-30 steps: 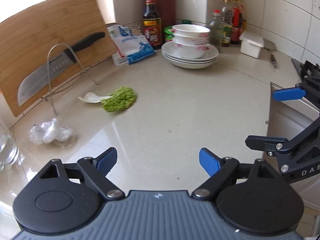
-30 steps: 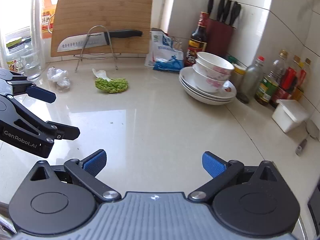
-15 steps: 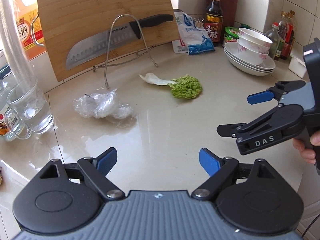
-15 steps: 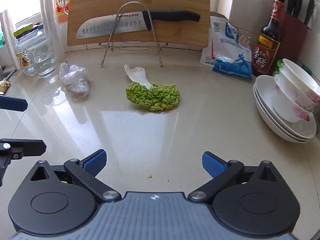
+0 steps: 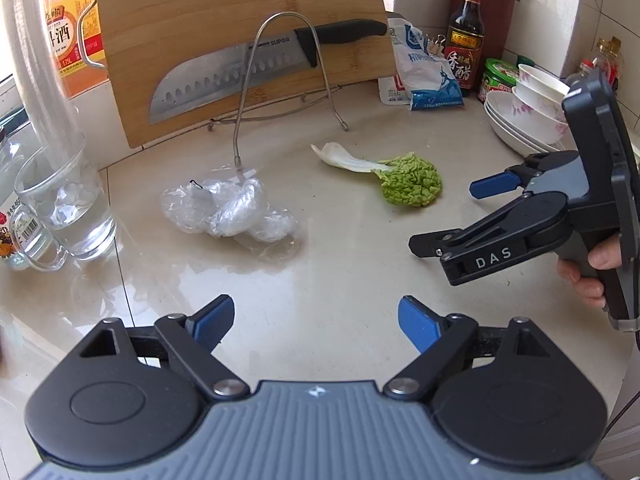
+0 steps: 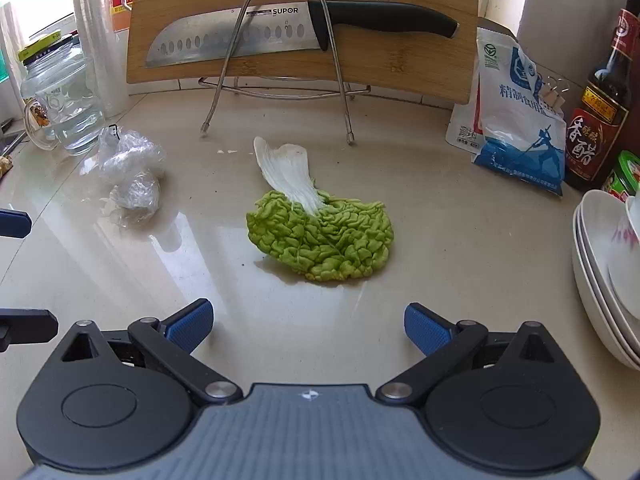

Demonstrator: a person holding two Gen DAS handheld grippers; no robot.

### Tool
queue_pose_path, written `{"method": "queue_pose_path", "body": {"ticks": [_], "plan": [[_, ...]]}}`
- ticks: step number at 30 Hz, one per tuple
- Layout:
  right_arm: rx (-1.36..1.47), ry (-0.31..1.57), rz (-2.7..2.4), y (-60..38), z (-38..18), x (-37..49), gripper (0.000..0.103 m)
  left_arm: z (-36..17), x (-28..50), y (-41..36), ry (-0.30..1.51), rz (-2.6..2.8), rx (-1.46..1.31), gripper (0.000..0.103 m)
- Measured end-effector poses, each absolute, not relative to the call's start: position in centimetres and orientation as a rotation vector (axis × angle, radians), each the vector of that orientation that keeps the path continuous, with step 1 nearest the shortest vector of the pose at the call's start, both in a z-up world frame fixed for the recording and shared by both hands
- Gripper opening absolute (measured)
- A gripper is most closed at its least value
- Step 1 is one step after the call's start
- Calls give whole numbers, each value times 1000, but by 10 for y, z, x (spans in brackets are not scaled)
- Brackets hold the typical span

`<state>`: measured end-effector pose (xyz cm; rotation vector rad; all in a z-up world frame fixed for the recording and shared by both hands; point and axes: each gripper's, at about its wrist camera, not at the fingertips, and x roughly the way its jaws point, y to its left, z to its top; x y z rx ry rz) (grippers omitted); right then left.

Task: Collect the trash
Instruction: 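Close the right tool on the crinkled green leaf by its white stem, then close the left tool on the clear plastic bag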

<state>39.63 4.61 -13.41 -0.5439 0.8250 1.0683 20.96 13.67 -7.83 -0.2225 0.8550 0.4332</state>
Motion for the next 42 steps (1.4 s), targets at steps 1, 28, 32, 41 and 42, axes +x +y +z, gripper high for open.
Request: {"method": "queue_pose_path", "body": {"ticks": [1, 28, 32, 41, 42], "plan": [[-549, 823, 1071, 50, -135, 399, 103, -79, 210, 138, 855, 437, -226, 89], [-632, 762, 1246, 130, -137, 436, 75, -92, 227, 162, 867, 476, -274, 89], [-624, 780, 1269, 130, -136, 437, 54, -93, 224, 163, 867, 479, -277, 89], [-643, 753, 1286, 119, -128, 423, 36, -101, 231, 176, 870, 515, -262, 89], [-643, 747, 1287, 118, -127, 421, 36, -102, 233, 179, 866, 519, -257, 89]]}}
